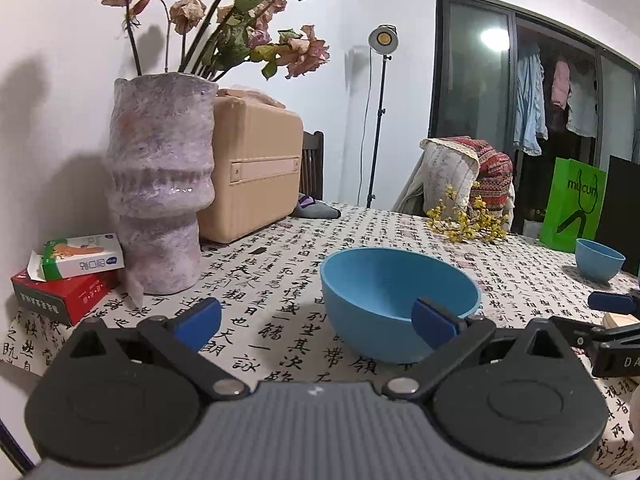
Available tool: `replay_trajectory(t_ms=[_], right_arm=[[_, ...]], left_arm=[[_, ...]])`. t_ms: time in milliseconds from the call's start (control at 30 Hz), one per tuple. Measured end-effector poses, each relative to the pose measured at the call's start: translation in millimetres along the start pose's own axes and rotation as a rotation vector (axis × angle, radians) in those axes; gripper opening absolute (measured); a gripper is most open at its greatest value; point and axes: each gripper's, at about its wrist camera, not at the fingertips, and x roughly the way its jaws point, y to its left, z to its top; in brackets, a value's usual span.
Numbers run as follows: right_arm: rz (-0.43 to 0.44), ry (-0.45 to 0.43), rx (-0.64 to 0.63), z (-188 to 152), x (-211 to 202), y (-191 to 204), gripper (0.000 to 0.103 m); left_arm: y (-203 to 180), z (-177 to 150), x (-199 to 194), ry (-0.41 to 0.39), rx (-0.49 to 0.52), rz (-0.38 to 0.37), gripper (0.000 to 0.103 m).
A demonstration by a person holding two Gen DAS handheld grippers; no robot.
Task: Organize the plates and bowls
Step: 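Withdraw both open grippers back from the placed blue bowl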
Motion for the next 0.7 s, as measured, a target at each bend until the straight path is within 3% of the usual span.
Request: replay_trajectory(t_ms=[367, 700], right_arm=[[-0.021, 0.002, 0.009, -4, 5, 1, 0.103], [-0.020, 0.022, -0.003, -6, 5, 1, 0.103]], left_arm=[[2, 1, 4, -0.007, -0.011, 0.017, 0.103], [-7, 0, 9, -0.004, 0.017, -0.026, 0.103]])
